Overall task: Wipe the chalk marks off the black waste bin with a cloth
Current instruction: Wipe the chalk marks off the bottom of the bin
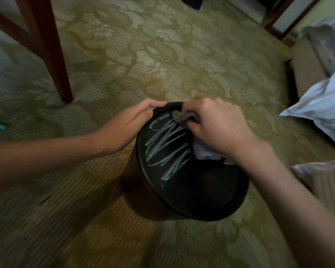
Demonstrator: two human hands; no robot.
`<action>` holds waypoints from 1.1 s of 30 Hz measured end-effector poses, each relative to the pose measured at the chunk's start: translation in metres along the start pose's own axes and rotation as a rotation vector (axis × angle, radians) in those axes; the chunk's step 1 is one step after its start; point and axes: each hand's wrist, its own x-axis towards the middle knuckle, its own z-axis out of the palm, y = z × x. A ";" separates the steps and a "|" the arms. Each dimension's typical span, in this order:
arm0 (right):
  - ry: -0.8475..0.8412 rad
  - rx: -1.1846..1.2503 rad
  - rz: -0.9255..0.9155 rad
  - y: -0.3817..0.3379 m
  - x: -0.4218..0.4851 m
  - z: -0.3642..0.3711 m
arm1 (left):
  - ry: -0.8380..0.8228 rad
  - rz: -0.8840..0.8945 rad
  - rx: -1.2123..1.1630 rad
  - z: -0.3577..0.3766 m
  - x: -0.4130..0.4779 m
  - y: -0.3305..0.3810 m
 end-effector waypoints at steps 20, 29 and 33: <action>-0.281 -0.141 0.034 0.019 -0.038 -0.028 | 0.006 0.006 -0.013 0.003 0.001 0.005; -0.063 0.069 -0.045 -0.018 -0.016 -0.009 | -0.001 0.037 0.001 0.001 0.004 -0.001; -0.383 -0.061 0.012 0.011 -0.038 -0.031 | -0.012 0.028 0.008 0.000 0.002 0.001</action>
